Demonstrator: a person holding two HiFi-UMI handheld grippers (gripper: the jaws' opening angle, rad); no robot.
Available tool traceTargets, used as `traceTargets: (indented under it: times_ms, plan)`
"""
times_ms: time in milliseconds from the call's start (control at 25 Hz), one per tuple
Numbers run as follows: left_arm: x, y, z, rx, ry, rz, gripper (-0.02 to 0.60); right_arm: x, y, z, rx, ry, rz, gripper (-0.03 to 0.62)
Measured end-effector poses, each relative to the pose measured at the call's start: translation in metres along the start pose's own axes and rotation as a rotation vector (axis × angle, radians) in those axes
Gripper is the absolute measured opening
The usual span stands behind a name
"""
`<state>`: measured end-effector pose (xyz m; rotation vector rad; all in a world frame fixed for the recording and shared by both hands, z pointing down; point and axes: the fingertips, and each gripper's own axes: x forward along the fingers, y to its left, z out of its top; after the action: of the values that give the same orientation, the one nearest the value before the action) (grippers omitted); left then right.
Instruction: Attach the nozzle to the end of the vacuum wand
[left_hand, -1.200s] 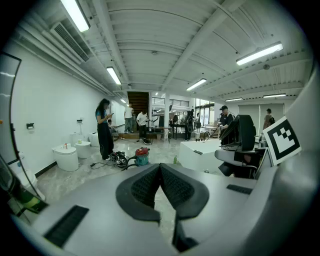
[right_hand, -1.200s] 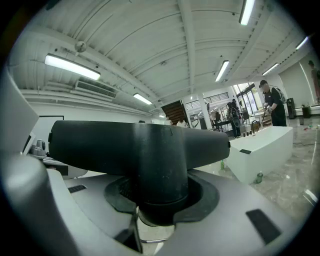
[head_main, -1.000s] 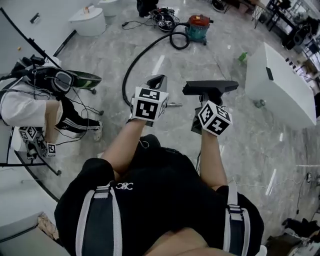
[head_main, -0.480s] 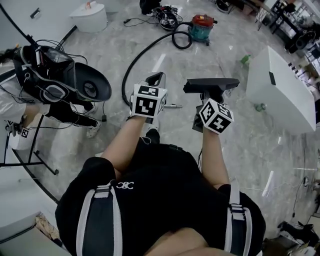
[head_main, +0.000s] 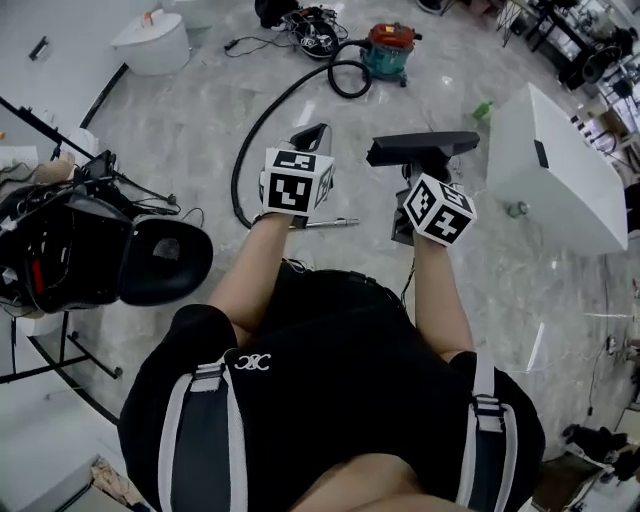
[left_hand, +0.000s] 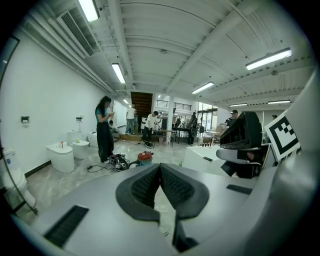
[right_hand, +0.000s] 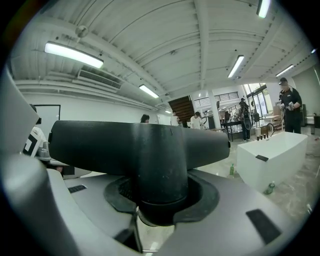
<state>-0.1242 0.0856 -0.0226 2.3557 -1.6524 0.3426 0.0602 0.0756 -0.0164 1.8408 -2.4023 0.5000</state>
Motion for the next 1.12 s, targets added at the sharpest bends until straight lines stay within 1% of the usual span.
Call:
traceTargets:
  times_ms: [120,240,400,480,600,640,680,760,840,920,1000,1120]
  plan:
    - [0.033,0.017,0.015,0.013,0.005,-0.031,0.011,0.032,-0.001,0.016,0.015,-0.008,-0.019,0.172]
    - [0.064,0.029,0.022,0.013,0.018,-0.063,0.011,0.057,-0.004,0.020,0.026,0.003,-0.044,0.172]
    - [0.110,0.043,0.023,0.025,0.069,-0.098,0.011,0.097,-0.018,0.019,0.056,0.033,-0.080,0.172]
    - [0.151,0.050,0.024,0.045,0.107,-0.119,0.011,0.134,-0.037,0.019,0.084,0.057,-0.101,0.172]
    - [0.230,0.064,0.024,0.054,0.187,-0.151,0.011,0.202,-0.073,0.019,0.140,0.114,-0.136,0.172]
    - [0.243,0.067,0.020,0.051,0.214,-0.160,0.012,0.213,-0.078,0.016,0.155,0.133,-0.143,0.172]
    - [0.243,0.067,0.013,0.048,0.236,-0.168,0.011,0.213,-0.078,0.011,0.166,0.148,-0.145,0.172]
    - [0.215,0.059,-0.013,0.045,0.265,-0.184,0.011,0.188,-0.068,-0.009,0.179,0.167,-0.142,0.172]
    - [0.184,0.048,-0.048,0.044,0.283,-0.198,0.011,0.157,-0.060,-0.038,0.190,0.179,-0.141,0.172]
    - [0.172,0.040,-0.085,0.042,0.305,-0.213,0.012,0.142,-0.060,-0.072,0.207,0.198,-0.146,0.172]
    - [0.186,0.035,-0.117,0.033,0.350,-0.237,0.012,0.148,-0.073,-0.104,0.231,0.244,-0.167,0.172]
    - [0.248,0.034,-0.158,0.017,0.461,-0.275,0.012,0.181,-0.115,-0.145,0.286,0.344,-0.221,0.172]
